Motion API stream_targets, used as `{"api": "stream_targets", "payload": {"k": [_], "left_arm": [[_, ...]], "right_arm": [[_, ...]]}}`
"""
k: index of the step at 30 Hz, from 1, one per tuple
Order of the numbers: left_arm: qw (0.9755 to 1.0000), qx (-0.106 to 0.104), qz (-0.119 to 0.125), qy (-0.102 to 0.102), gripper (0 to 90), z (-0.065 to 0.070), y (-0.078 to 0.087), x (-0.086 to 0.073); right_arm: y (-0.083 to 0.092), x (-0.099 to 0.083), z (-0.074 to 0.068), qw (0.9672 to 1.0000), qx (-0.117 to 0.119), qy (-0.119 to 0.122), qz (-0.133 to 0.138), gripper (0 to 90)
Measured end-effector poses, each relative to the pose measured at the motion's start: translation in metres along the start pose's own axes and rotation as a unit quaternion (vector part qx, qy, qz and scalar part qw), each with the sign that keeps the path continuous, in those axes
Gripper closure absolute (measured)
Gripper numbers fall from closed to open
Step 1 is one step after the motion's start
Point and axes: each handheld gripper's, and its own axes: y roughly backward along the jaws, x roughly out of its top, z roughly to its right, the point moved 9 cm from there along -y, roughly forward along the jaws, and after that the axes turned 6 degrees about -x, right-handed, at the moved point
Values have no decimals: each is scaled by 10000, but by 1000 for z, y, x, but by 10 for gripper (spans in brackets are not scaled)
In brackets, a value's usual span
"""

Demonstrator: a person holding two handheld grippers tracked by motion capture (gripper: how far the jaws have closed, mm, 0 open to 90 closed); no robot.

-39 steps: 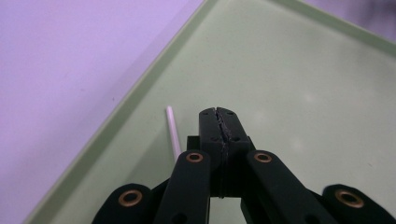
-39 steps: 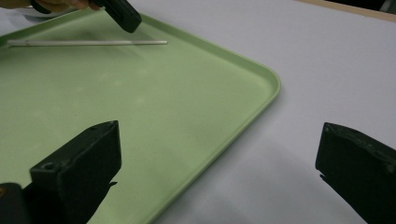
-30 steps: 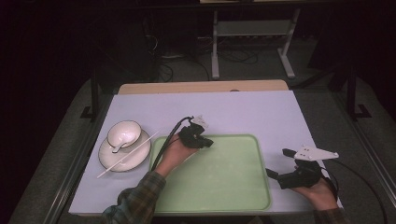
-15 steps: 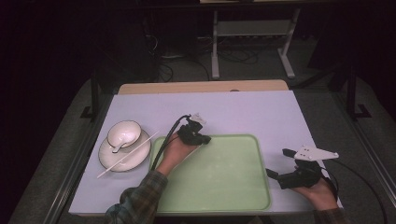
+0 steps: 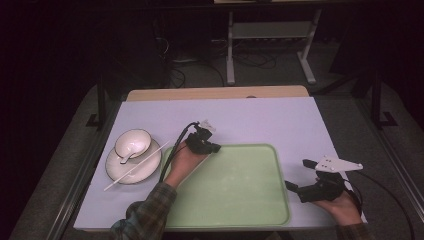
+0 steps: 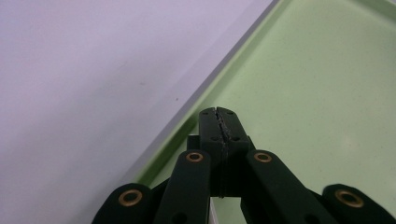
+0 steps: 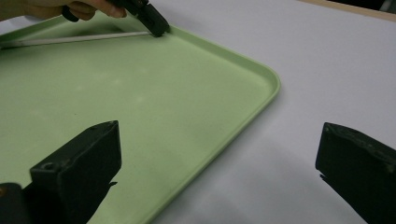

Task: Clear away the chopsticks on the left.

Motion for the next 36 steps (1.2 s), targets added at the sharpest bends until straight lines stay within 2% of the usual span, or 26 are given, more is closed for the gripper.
{"api": "stream_targets", "payload": {"k": [22, 36], "left_arm": [[9993, 222, 51, 284, 898, -20, 27, -23], [9976, 465, -113, 495, 898, -28, 47, -41]], "right_arm": [[0, 0, -1, 10000, -4, -4, 0, 0], [-1, 0, -1, 10000, -8, -3, -4, 0]]}}
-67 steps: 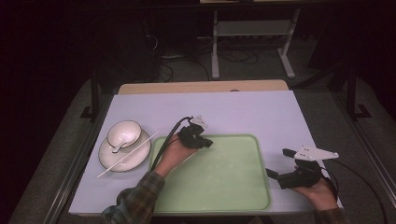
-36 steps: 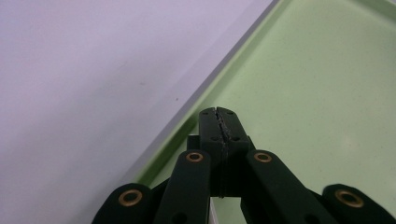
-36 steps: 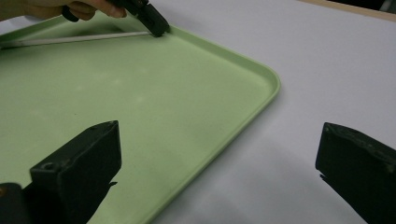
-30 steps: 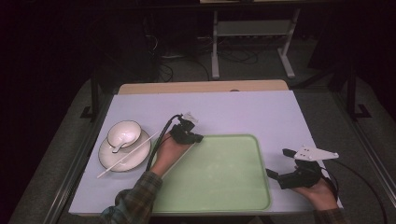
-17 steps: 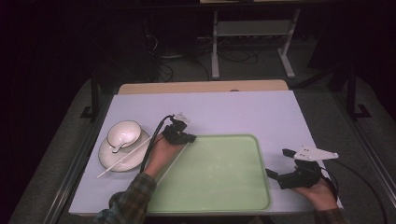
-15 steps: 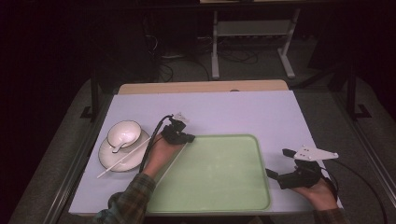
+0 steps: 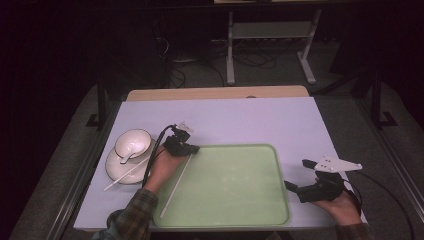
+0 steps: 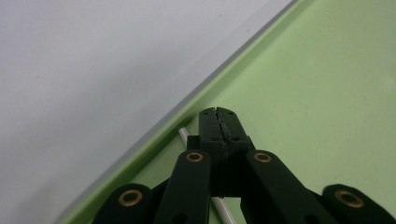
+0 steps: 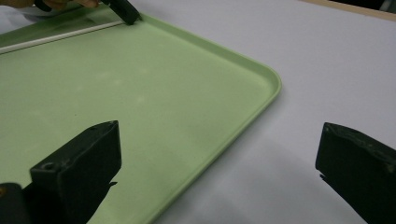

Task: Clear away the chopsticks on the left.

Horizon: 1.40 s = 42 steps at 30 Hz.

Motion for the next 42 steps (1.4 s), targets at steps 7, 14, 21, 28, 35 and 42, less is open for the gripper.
{"api": "stream_targets", "payload": {"k": [7, 14, 21, 28, 35, 42], "left_arm": [[10000, 14, -28, -7, 898, 3, 9, -9], [9999, -83, 81, -108, 898, 19, 25, -24], [9997, -196, 137, -103, 898, 32, 37, -45], [9996, -251, 66, -72, 898, 35, 37, -56], [9998, -188, 77, -9, 898, 32, 41, -58], [9999, -131, 70, 67, 898, 29, 46, -66]], "right_arm": [[-1, 0, 0, 10000, 3, 9, -9, 0], [0, 0, 0, 10000, 2, -4, -4, 0], [0, 0, 0, 10000, -6, 9, -15, 0], [-1, 0, -1, 10000, 2, 6, -20, 0], [-1, 0, 0, 10000, 0, 6, -19, 0], [-1, -1, 0, 10000, -3, 9, -24, 0]]}}
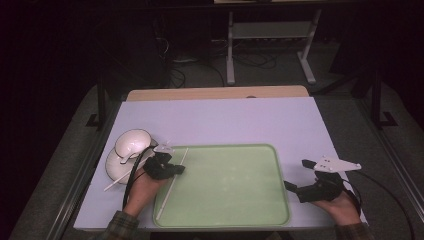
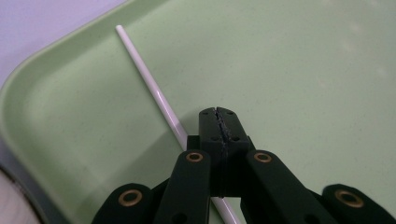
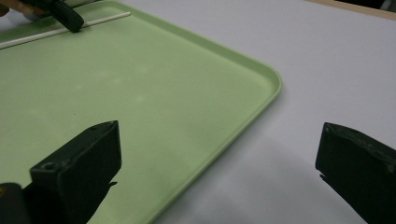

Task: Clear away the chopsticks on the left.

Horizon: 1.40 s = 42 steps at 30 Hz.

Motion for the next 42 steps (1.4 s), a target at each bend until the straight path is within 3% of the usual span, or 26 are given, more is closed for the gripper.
{"api": "stream_targets", "payload": {"k": [19, 33, 37, 42], "left_arm": [[9996, 195, 37, 213, 898, -8, 20, -19], [9997, 172, 80, 166, 896, -6, 22, -20], [9997, 76, 195, 95, 835, -2, 25, -16], [9997, -9, 239, -21, 670, 4, 29, -16]], "right_arm": [[0, 0, -1, 10000, 6, 16, 5, 0], [0, 1, -1, 10000, 7, 18, 19, 0], [0, 1, -1, 10000, 11, 20, 12, 0], [1, 1, -2, 10000, 11, 24, 24, 0]]}}
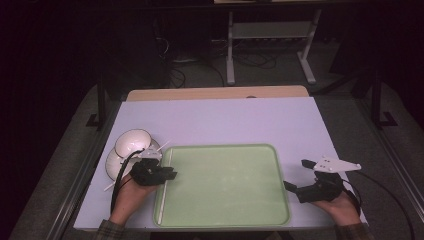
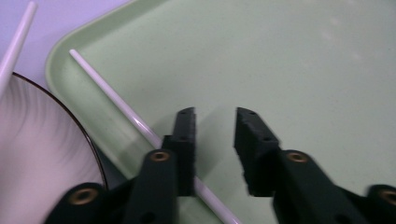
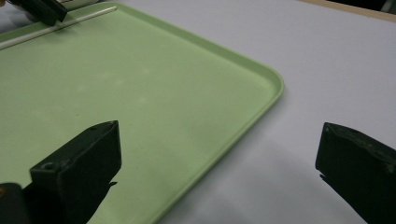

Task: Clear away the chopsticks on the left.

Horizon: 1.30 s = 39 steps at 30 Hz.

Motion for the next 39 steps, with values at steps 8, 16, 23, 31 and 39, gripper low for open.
{"api": "stream_targets", "payload": {"k": [8, 16, 23, 31, 39], "left_arm": [[9998, -40, 129, -177, 367, 10, 12, 0], [9992, -127, 37, -375, 271, 19, 16, -5], [9991, -92, 112, -390, 271, 19, 28, -12], [9993, -28, 172, -324, 272, 13, 45, -23], [9994, 134, 257, -183, 272, 3, 61, -33]], "right_arm": [[-1, -1, 0, 10000, 9, -5, -15, 0], [-1, -1, 0, 10000, 9, -5, -12, 0], [-1, -1, 0, 10000, 11, -5, -19, 0], [-1, -1, 0, 10000, -4, -4, -23, 0], [-1, -1, 0, 10000, 2, -2, -23, 0]]}}
